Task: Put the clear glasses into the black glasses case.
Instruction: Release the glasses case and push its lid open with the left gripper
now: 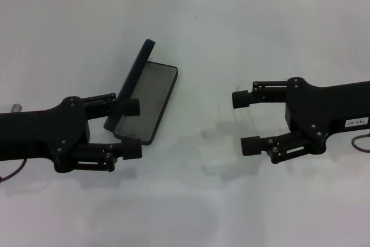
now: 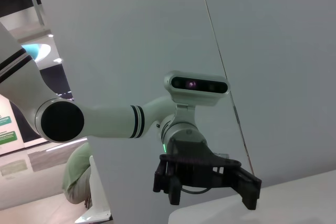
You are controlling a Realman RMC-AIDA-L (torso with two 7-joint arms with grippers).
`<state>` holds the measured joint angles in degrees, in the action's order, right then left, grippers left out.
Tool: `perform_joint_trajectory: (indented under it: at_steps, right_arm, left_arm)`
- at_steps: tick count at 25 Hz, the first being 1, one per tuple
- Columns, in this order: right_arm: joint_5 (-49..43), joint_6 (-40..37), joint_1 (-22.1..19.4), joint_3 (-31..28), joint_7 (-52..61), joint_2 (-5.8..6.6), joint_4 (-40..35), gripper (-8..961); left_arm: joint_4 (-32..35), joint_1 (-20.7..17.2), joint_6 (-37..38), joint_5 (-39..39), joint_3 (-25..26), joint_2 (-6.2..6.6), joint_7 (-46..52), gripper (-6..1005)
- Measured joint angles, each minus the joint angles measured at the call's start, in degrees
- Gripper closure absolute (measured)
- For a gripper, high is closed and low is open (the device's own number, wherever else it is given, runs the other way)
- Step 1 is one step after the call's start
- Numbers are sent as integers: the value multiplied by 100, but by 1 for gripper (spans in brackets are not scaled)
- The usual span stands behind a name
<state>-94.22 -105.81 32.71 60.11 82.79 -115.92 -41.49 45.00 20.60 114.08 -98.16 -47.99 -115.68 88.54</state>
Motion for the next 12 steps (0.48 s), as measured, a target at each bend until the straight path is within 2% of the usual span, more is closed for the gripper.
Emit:
perform_joint_trajectory:
  at_steps: [12]
  right_arm:
    - [0, -7, -37, 8, 0, 0, 2, 96]
  left_arm:
    - [0, 6, -6, 5, 41, -32, 34, 130]
